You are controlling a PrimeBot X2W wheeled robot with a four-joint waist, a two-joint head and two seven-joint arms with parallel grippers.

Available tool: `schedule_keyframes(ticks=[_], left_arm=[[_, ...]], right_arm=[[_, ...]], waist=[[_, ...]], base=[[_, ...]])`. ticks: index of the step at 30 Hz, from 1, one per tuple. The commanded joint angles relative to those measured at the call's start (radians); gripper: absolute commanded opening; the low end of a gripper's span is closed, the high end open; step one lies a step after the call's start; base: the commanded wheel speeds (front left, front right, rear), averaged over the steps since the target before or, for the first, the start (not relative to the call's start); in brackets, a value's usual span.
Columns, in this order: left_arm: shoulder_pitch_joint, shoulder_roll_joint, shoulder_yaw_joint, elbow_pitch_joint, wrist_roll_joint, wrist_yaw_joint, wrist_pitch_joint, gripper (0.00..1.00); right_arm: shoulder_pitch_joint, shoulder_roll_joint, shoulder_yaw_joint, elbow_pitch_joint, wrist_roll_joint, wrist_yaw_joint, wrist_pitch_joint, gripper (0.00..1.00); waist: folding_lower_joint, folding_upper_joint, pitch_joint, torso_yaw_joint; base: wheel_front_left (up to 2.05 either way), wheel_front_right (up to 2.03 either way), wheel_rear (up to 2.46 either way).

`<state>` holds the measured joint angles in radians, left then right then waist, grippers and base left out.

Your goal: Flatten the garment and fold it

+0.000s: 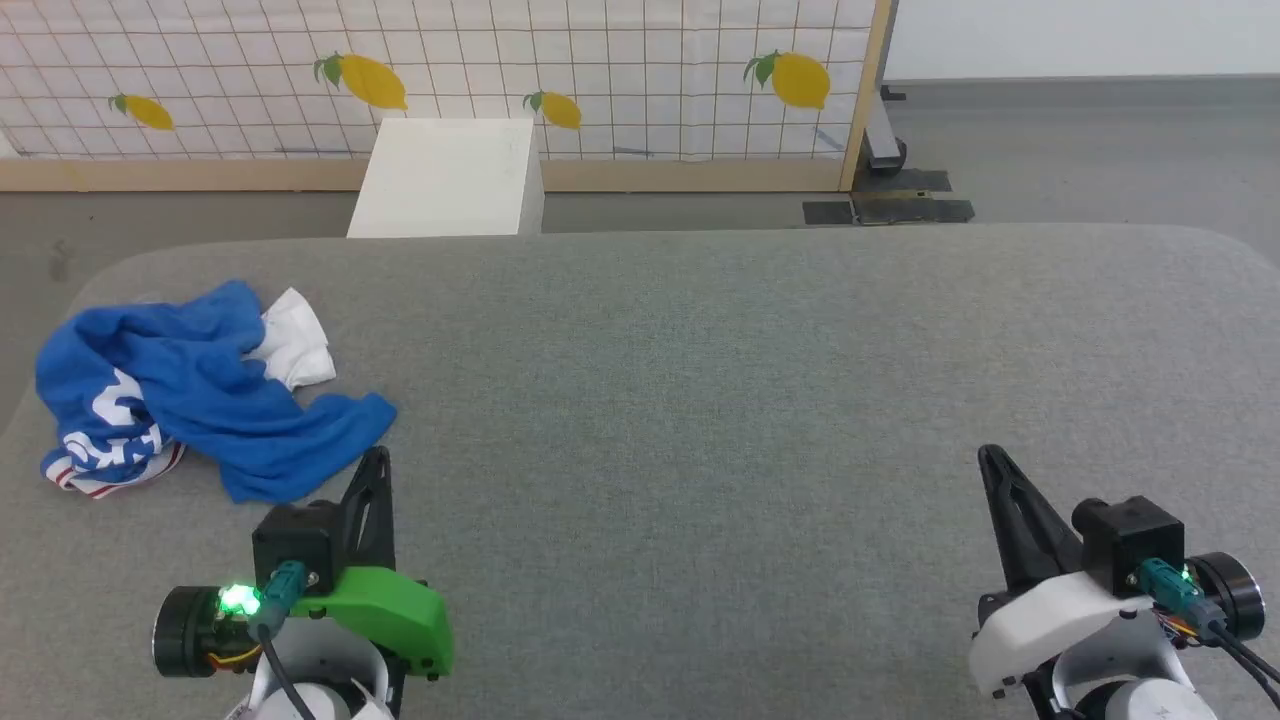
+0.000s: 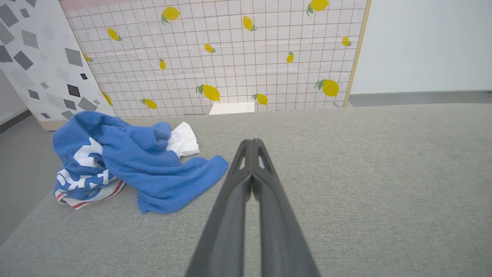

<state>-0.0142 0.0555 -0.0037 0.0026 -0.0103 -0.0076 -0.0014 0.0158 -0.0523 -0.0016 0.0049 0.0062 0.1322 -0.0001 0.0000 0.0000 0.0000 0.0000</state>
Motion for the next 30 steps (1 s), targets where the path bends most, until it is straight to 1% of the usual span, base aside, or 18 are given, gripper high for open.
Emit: schedule_keyframes(ticks=[1,26,27,28,29,30], left_arm=[[0.014,-0.005,0.004,-0.003,0.010,0.008,0.001,0.00],[0.014,-0.005,0.004,-0.003,0.010,0.008,0.001,0.00],[0.000,0.000,0.000,0.000,0.000,0.000,0.000,1.00],[0.000,0.000,0.000,0.000,-0.001,0.000,0.000,0.00],[0.000,0.000,-0.001,0.000,-0.001,0.000,0.000,1.00],[0.000,0.000,-0.003,0.000,-0.002,0.000,0.000,1.00]], right_arm=[[-0.016,0.002,0.002,-0.005,-0.006,-0.002,0.000,0.00],[-0.016,0.002,0.002,-0.005,-0.006,-0.002,0.000,0.00],[0.000,0.000,0.000,0.000,0.000,0.000,0.000,1.00],[0.000,0.000,0.000,0.000,0.001,0.000,0.000,0.00],[0.000,0.000,0.000,0.001,0.001,0.000,0.000,1.00],[0.000,0.000,-0.001,0.001,0.001,0.000,0.000,1.00]], waist=[[0.0000,0.0000,0.000,0.000],[0.0000,0.0000,0.000,0.000],[0.0000,0.0000,0.000,0.000],[0.0000,0.0000,0.000,0.000],[0.0000,0.0000,0.000,0.000],[0.0000,0.0000,0.000,0.000]], base=[[0.00,0.00,0.00],[0.00,0.00,0.00],[0.00,0.00,0.00],[0.00,0.00,0.00],[0.00,0.00,0.00],[0.00,0.00,0.00]])
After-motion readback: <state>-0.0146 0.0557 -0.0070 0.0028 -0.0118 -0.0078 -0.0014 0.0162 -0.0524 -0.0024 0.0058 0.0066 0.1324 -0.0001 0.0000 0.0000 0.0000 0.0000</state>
